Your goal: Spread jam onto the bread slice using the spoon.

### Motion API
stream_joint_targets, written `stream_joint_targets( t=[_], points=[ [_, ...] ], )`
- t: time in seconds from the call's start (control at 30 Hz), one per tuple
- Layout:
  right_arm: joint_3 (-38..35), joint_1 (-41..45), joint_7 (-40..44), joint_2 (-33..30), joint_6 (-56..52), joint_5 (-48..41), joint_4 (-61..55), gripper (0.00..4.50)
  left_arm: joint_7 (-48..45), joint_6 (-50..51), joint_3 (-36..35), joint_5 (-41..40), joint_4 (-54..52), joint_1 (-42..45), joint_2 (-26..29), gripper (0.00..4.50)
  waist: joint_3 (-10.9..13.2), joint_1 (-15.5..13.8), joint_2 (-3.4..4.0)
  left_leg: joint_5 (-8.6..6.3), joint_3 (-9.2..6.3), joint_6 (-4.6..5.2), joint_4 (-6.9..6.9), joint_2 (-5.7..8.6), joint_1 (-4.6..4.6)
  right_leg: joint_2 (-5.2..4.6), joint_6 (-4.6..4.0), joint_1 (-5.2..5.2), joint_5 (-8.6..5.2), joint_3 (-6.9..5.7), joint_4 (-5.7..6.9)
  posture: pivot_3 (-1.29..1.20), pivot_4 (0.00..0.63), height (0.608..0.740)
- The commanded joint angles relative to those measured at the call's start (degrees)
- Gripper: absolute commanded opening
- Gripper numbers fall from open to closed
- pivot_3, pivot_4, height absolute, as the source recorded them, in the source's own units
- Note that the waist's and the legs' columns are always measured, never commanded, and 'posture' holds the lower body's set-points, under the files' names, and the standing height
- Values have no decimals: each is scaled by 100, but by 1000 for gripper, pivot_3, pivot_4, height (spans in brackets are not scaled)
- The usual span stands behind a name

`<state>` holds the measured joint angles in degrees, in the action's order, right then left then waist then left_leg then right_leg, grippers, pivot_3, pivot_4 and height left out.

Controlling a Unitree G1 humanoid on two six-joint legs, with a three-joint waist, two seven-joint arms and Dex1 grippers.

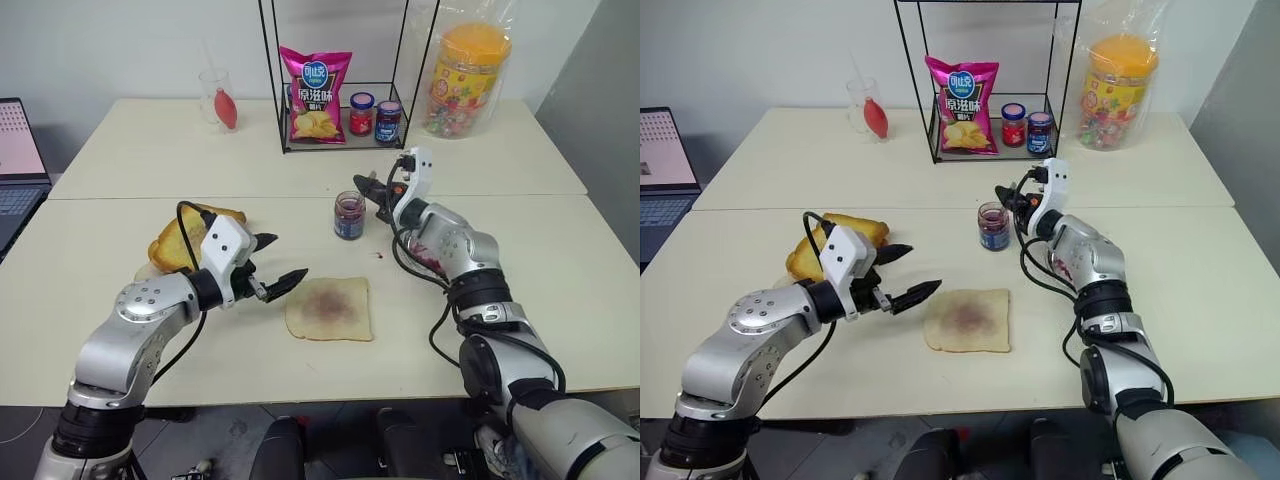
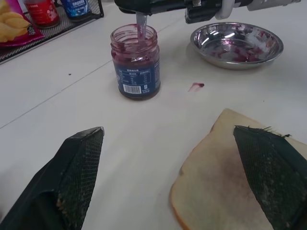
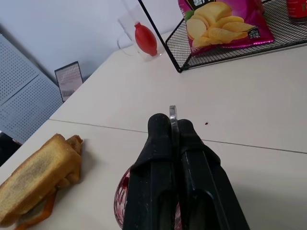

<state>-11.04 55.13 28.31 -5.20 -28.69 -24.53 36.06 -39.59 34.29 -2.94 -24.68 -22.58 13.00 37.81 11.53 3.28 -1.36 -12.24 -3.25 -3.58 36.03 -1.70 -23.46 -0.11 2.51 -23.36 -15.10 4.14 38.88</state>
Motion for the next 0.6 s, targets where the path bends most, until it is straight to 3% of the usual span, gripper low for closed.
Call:
stream_joint_targets(
  t=[0.03, 0.6],
  points=[
    [-228, 232, -71, 72, -155, -327, -302, 50, -17, -188, -3, 58, -79, 16, -31, 4500, 0, 0, 0, 0, 0, 0, 0, 0, 0, 0, 0, 0, 0, 0, 0, 0, 150, 740],
    [-797, 430, -498, 154, -634, -882, -134, 50, 3, -282, 74, 177, -39, 63, -106, 4500, 0, 5, 0, 0, 0, 0, -1, -1, 0, 1, 0, -1, 0, 0, 0, 0, 150, 740]
  ],
)
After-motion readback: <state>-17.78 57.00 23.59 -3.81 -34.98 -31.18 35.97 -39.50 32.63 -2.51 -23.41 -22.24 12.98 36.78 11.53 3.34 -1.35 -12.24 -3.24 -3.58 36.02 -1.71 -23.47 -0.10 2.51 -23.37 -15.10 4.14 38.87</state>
